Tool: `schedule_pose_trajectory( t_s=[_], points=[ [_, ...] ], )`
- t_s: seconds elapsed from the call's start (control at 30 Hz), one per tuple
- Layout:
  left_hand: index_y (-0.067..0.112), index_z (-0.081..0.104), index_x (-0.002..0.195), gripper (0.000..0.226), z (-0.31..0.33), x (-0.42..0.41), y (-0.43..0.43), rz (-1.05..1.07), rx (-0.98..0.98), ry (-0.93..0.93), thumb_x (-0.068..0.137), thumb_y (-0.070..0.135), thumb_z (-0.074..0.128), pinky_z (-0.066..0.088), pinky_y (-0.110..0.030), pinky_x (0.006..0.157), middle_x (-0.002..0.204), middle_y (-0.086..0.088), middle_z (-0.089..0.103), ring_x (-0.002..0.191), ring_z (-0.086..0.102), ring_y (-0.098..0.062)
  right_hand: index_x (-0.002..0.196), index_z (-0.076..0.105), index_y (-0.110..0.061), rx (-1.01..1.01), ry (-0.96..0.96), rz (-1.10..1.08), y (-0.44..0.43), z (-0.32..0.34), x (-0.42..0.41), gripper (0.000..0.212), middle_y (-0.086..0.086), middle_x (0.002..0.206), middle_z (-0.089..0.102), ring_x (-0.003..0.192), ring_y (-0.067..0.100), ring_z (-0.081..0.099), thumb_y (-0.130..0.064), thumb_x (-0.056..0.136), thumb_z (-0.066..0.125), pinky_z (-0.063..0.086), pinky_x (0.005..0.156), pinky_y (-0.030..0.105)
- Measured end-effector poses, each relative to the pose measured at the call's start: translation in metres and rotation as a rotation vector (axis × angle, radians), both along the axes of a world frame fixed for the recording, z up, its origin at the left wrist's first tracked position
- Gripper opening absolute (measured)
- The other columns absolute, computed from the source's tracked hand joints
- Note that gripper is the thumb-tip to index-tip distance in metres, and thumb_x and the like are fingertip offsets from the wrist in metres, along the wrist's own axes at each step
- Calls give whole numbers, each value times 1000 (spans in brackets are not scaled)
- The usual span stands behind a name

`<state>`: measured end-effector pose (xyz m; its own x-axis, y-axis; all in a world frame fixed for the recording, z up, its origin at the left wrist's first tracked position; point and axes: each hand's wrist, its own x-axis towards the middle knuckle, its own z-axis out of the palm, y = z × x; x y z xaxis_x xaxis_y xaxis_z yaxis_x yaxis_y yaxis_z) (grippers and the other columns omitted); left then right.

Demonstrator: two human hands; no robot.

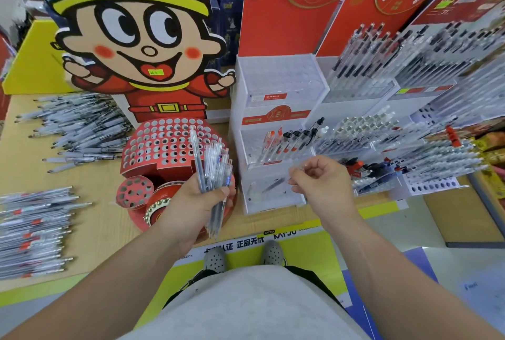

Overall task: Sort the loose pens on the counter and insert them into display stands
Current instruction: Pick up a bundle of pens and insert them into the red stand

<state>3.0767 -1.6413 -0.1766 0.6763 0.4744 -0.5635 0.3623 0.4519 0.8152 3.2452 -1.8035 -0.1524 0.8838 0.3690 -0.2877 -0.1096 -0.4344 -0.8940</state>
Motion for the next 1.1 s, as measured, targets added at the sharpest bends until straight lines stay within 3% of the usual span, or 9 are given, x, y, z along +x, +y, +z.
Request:
schedule_pose_trajectory(
  t_s=[0.1,0.3,0.47,0.6,0.77,0.93,1.03,1.1],
  points=[
    [24,65,117,23,1,-4,-1,-7,6,4,99,9,60,53,-37,84,105,-6,76,91,67,-20,81,66,-9,-13,11,32,1,-14,-6,10,9,71,70,75,30,72,-5,86,74,63,75,46],
    [26,64,114,25,8,-5,0,-55,45,-10,95,10,65,54,-32,77,103,-12,75,84,68,-16,94,68,4,174,256,257,4,3,-8,8,14,74,70,72,26,70,6,87,70,62,71,35],
    [18,64,118,29,22,3,1,-322,-27,-127,95,1,64,53,-20,73,96,3,76,87,70,-9,88,68,0,300,452,341,17,13,-13,12,11,76,67,72,23,70,-4,77,73,60,69,29],
    [14,66,106,21,24,5,4,-299,-79,-206,94,-2,60,53,-22,66,79,2,72,73,65,-10,84,69,-4,305,451,315,25,12,-18,5,9,74,67,70,21,67,-5,80,73,59,66,30],
    [11,66,105,20,22,7,2,-278,-61,-182,92,-4,64,53,-21,65,79,3,72,72,67,-9,88,70,-4,237,476,327,22,17,-13,5,8,73,67,68,20,67,-7,91,67,57,58,28],
    [4,64,115,25,20,10,-3,-255,-27,-146,91,-3,68,57,-25,72,91,-11,70,81,66,-20,71,66,-9,143,413,285,25,15,-13,19,6,67,60,58,18,58,-10,90,71,53,52,29],
    [7,65,111,22,21,12,-3,-255,-45,-144,91,-4,66,56,-24,68,84,-4,71,76,66,-14,92,72,-7,189,506,328,23,18,-9,9,7,76,63,63,17,61,-16,91,69,54,56,29],
    [8,65,111,23,23,13,-1,-253,-59,-153,91,-5,65,53,-22,64,77,2,71,71,67,-9,110,71,-7,255,586,365,19,20,-6,20,4,81,65,67,16,62,-14,93,64,54,58,28]
  ],
)
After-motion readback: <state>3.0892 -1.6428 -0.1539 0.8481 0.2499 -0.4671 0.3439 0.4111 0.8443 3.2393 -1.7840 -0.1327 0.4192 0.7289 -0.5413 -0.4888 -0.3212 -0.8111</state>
